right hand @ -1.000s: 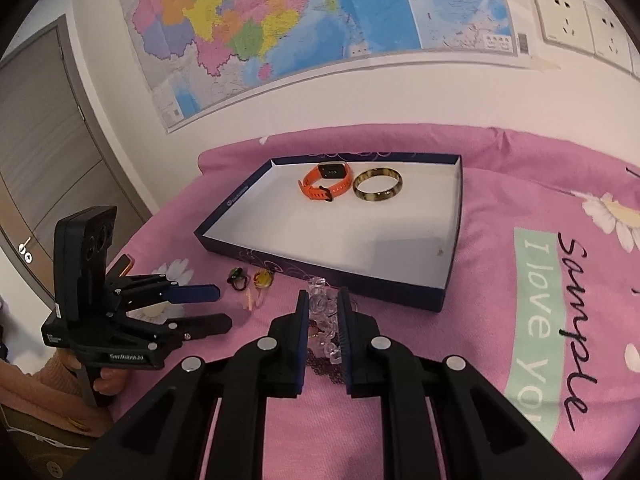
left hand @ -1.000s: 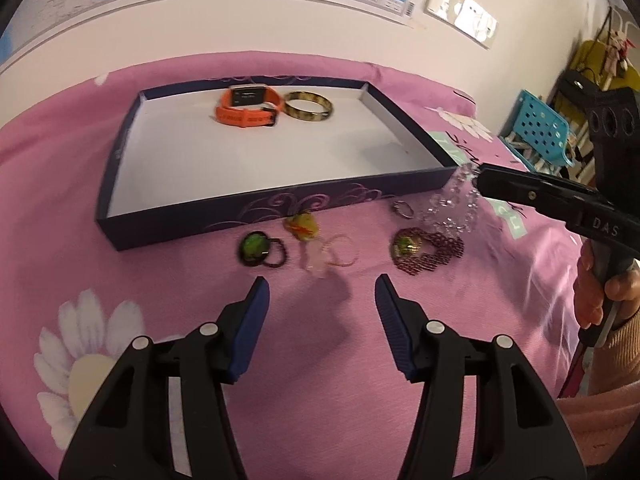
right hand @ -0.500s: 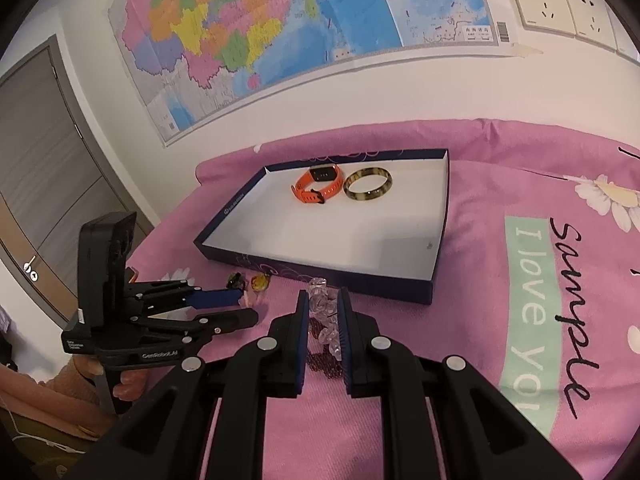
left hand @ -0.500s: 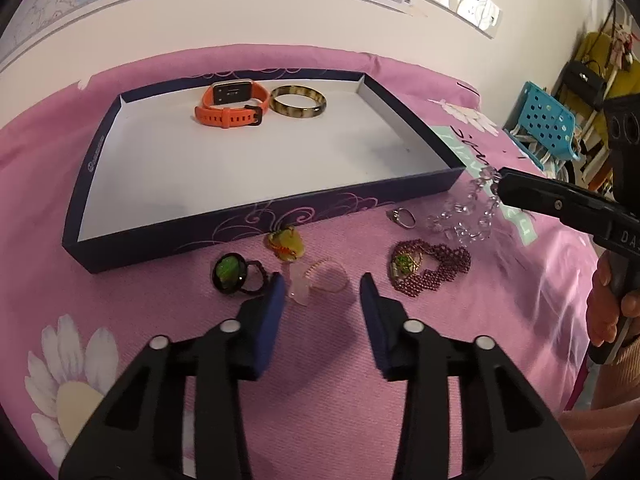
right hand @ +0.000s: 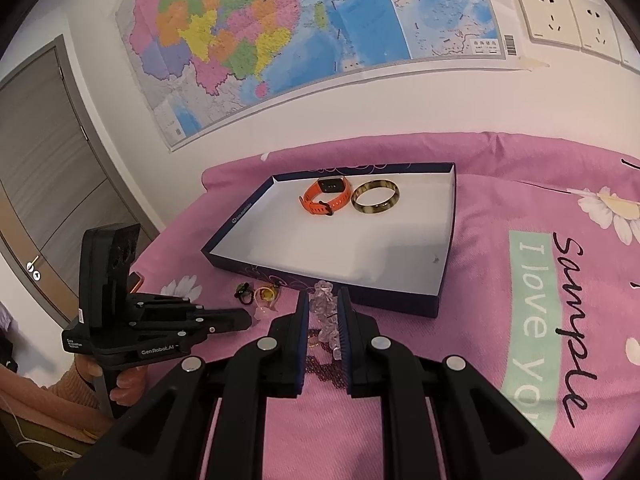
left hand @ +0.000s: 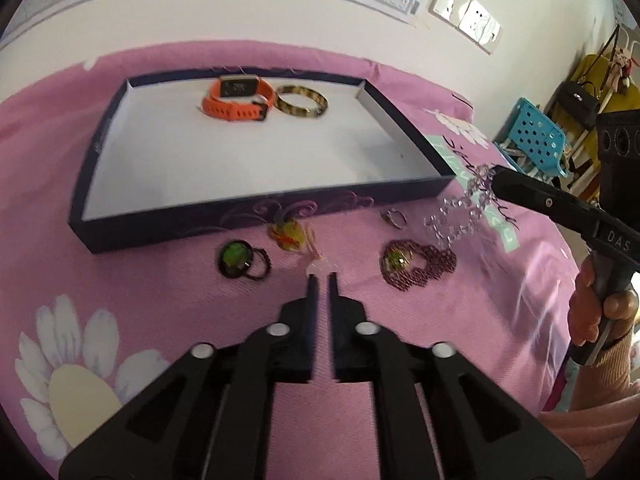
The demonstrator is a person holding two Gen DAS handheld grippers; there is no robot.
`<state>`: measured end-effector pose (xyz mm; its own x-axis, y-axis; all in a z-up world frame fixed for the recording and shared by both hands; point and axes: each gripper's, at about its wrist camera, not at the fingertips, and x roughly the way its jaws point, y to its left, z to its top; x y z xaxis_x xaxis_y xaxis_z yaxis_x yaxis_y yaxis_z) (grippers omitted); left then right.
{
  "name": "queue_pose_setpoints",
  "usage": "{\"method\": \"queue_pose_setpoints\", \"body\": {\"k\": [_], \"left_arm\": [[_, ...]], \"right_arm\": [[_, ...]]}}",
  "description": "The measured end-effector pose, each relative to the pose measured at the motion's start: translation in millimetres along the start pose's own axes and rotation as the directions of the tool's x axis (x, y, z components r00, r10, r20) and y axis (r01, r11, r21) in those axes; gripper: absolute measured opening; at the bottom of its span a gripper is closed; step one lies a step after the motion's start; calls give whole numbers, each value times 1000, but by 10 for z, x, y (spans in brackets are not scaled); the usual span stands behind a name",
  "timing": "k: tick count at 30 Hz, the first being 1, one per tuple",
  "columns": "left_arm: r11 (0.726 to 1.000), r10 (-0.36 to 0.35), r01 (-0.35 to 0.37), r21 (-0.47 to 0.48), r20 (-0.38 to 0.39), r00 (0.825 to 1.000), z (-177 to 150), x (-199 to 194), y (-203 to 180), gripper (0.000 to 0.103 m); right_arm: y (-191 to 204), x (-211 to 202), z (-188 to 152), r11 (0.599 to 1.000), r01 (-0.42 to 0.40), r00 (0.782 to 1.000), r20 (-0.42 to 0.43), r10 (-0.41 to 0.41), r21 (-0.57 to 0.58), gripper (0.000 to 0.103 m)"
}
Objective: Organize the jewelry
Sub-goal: 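Grasp the pink heart pendant with the left tool while the right holds the bracelet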
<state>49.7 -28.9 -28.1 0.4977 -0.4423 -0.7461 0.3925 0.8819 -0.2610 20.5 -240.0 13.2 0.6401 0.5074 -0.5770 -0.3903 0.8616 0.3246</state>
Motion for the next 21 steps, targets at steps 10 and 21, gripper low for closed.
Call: {"method": "queue_pose_setpoints", "body": {"k": [10, 21], "left_arm": [[996, 69, -68, 53, -8, 998, 91, 168, -93, 23], [999, 0, -1, 43, 23, 1000, 92, -80, -106, 12]], "right_arm": [[-17, 48, -20, 1000, 1, 1000, -13, -1, 9, 12], [34, -6, 131, 1000, -5, 1000, 15, 6, -26, 12]]}}
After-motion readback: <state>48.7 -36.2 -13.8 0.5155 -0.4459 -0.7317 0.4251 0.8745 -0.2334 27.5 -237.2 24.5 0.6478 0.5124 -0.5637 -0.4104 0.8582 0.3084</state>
